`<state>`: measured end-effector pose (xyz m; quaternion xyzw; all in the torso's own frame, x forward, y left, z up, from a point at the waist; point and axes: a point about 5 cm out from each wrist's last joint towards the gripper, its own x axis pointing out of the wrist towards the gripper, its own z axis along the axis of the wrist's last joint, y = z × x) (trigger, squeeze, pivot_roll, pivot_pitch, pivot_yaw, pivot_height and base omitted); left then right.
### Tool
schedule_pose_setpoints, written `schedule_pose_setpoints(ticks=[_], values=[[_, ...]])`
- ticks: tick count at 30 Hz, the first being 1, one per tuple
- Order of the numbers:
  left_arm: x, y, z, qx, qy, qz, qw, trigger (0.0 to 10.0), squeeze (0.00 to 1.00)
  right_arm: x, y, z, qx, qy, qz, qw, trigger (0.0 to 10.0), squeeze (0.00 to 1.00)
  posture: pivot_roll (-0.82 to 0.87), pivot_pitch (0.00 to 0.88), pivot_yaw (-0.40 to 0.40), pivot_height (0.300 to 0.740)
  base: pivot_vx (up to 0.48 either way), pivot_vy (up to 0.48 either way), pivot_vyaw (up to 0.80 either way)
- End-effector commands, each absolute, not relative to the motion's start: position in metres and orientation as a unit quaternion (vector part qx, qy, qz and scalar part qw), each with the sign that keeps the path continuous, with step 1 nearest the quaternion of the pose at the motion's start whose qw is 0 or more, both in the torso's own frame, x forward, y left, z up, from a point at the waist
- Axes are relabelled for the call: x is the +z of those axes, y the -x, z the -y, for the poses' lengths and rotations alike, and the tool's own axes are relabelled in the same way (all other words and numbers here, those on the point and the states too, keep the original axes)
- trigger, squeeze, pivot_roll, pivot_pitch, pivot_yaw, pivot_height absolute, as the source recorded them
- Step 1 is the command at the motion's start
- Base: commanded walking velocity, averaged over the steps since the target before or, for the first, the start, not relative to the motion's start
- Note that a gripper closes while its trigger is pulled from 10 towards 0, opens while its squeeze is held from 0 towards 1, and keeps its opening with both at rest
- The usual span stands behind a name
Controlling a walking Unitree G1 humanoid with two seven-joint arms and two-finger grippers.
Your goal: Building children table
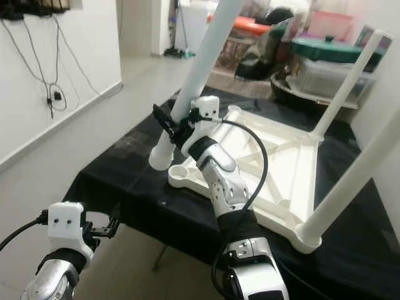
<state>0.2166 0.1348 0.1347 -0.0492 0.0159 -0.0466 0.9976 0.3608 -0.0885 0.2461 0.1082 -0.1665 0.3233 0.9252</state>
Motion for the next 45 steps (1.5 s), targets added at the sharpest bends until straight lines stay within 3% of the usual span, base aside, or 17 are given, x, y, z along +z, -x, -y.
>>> schedule_pose_setpoints(ticks=[1, 12, 24, 45], values=[[0.140, -0.220, -0.130, -0.049, 0.043, -0.006, 0.998, 10.0, 0.00, 0.244, -0.361, 0.100, 0.295, -0.115, 0.172, 0.933, 10.0, 0.00, 0.09, 0.053, -0.098, 0.740, 0.000, 0.000, 0.00], [0.173, -0.241, -0.145, -0.008, 0.003, 0.061, 0.998, 10.0, 0.00, 0.244, -0.359, 0.099, 0.277, -0.122, 0.178, 0.936, 10.0, 0.00, 0.09, 0.056, -0.091, 0.740, 0.000, 0.000, 0.00], [0.164, -0.237, -0.144, -0.020, 0.001, 0.044, 0.999, 10.0, 0.00, 0.243, -0.358, 0.098, 0.272, -0.125, 0.177, 0.937, 10.0, 0.00, 0.10, 0.058, -0.089, 0.740, 0.271, 0.000, 0.00], [0.166, -0.240, -0.142, -0.027, 0.001, 0.054, 0.998, 10.0, 0.00, 0.240, -0.359, 0.101, 0.268, -0.119, 0.177, 0.940, 10.0, 0.00, 0.10, 0.055, -0.087, 0.740, 0.024, 0.000, 0.00]])
